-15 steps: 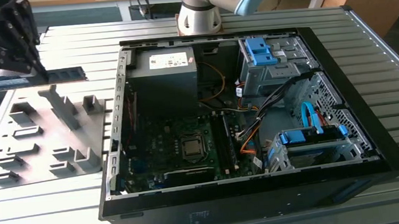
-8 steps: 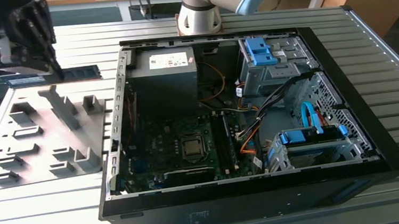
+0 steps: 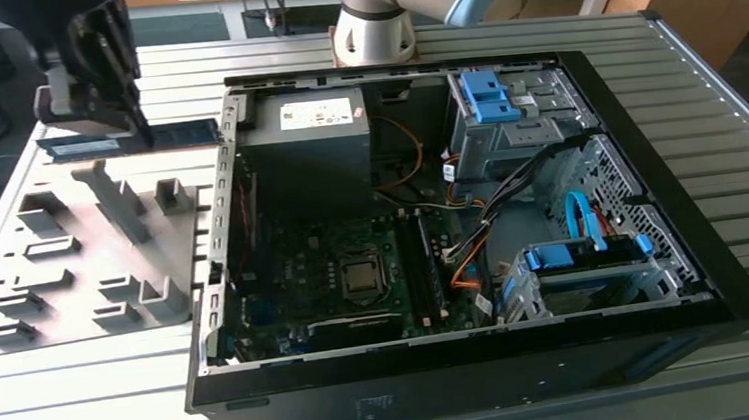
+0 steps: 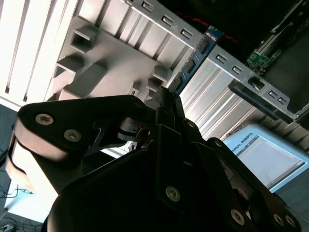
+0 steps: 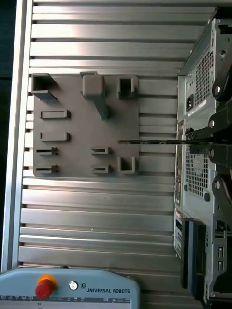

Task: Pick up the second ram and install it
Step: 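Pick up the second ram and move it above second insertion slot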

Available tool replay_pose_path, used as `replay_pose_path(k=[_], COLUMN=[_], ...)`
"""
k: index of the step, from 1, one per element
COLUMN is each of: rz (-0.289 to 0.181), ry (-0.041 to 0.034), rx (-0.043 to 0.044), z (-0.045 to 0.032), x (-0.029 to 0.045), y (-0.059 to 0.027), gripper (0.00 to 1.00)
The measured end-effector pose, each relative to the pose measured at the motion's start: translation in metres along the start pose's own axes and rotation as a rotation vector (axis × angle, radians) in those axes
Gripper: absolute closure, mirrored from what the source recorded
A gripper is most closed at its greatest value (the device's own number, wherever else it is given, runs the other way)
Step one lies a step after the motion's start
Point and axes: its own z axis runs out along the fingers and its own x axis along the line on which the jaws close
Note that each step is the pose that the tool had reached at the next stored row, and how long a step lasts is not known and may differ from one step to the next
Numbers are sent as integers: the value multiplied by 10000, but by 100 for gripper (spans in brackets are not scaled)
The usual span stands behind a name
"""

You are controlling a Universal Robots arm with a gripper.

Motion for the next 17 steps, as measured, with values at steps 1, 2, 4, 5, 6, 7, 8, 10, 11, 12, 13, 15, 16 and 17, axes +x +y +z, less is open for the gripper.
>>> replay_pose_path(k=[1,2,4,5,6,7,8,10,11,12,13,15,16,17], rz=[0,1,0,-1,0,1,1,1,0,0,1,1,1,0], ry=[-1,-1,-1,-1,-1,0,0,-1,-1,-1,-1,-1,-1,-1], rx=[0,-2,-5,-5,-7,-9,-10,-12,-13,-14,-15,-18,-20,-20], z=[-1,-2,-4,-5,-6,-8,-9,-11,-12,-13,-15,-17,-18,-19], x=[1,1,3,4,5,5,6,7,8,9,10,11,12,13], y=[-34,-68,-137,-171,-205,-240,-275,-344,-378,-411,-444,-515,-548,-581], gripper=[86,86,86,86,86,86,86,86,86,86,86,86,86,86])
